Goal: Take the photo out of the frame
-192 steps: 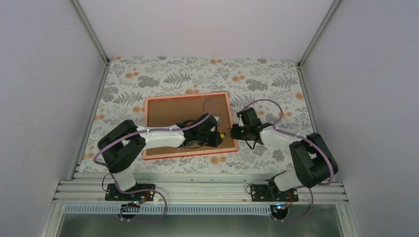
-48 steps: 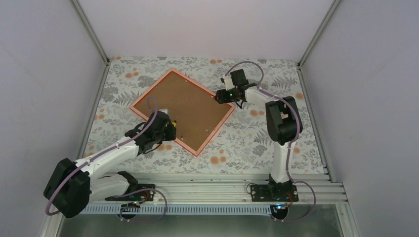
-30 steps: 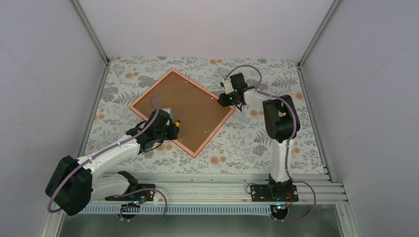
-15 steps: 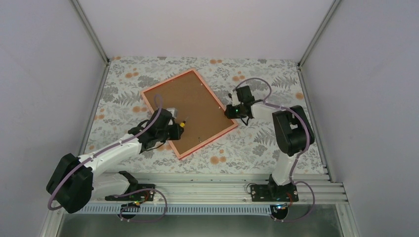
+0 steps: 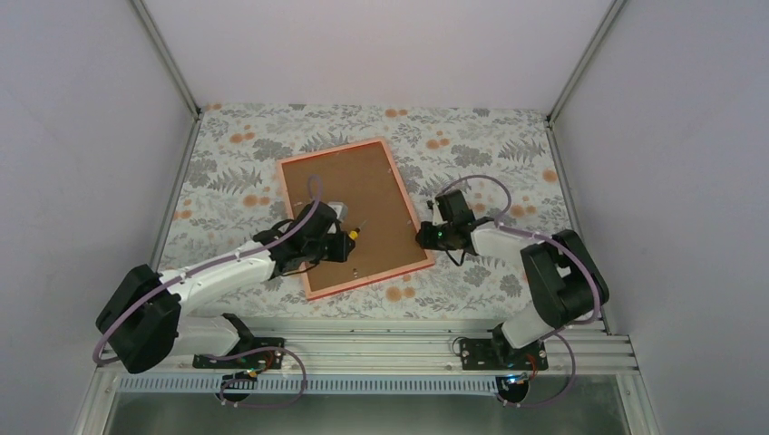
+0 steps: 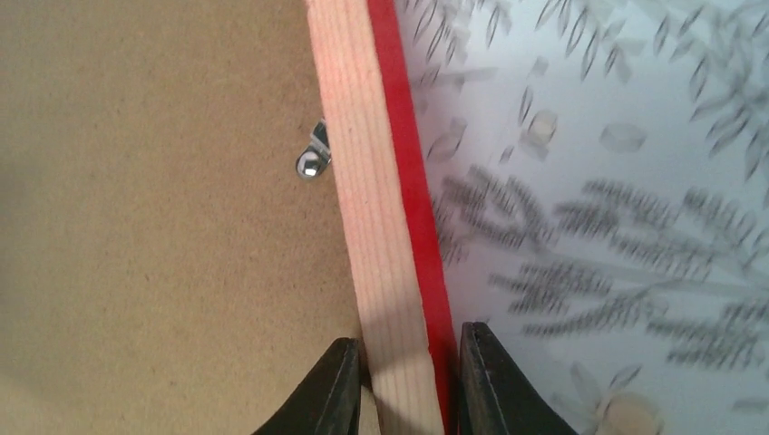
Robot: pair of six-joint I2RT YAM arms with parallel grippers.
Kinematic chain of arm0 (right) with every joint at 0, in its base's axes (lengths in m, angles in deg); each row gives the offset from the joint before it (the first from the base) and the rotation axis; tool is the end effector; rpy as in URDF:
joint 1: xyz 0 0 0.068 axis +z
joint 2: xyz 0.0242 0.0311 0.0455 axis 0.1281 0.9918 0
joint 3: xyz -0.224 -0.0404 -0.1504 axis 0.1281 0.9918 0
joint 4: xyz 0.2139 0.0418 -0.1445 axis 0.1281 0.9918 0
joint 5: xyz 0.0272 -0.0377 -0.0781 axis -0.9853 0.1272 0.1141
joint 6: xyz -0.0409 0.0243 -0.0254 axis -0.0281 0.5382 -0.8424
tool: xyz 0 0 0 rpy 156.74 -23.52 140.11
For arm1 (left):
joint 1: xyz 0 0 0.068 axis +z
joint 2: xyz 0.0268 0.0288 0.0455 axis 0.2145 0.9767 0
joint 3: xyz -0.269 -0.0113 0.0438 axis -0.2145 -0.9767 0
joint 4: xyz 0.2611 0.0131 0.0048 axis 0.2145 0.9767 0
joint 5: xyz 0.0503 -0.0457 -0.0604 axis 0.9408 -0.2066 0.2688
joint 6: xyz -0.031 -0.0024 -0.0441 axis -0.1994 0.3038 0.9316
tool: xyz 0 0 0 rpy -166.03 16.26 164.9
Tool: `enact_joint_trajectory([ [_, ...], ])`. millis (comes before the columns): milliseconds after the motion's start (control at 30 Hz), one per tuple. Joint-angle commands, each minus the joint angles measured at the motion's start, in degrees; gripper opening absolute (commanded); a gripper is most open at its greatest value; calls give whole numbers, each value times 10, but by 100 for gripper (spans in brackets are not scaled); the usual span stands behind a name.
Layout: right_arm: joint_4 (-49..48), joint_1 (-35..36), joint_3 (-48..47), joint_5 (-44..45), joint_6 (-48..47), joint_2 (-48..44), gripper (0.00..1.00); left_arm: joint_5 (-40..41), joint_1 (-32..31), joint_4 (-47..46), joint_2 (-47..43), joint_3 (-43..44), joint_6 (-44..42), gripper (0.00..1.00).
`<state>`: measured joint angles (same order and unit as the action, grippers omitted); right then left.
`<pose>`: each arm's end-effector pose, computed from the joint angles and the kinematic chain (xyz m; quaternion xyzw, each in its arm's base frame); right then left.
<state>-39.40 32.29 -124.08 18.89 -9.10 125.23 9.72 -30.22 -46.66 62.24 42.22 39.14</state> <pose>0.2534 0.1268 0.1364 -0.0185 0.9560 0.2167 0.1968 0.1818 -0.1712 0.2013 0.0657 0.9298 -0.2604 0.2518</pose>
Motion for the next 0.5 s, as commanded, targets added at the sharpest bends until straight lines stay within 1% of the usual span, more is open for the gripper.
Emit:
enact_joint_trajectory([
  [0, 12, 34, 43, 12, 48, -33, 22, 4, -18, -14, 19, 26, -2, 2],
  [300, 19, 95, 78, 2, 79, -76, 25, -2, -38, -24, 50, 41, -4, 2],
  [467, 45, 101, 75, 30, 69, -93, 27, -8, -55, -32, 74, 55, -11, 2],
])
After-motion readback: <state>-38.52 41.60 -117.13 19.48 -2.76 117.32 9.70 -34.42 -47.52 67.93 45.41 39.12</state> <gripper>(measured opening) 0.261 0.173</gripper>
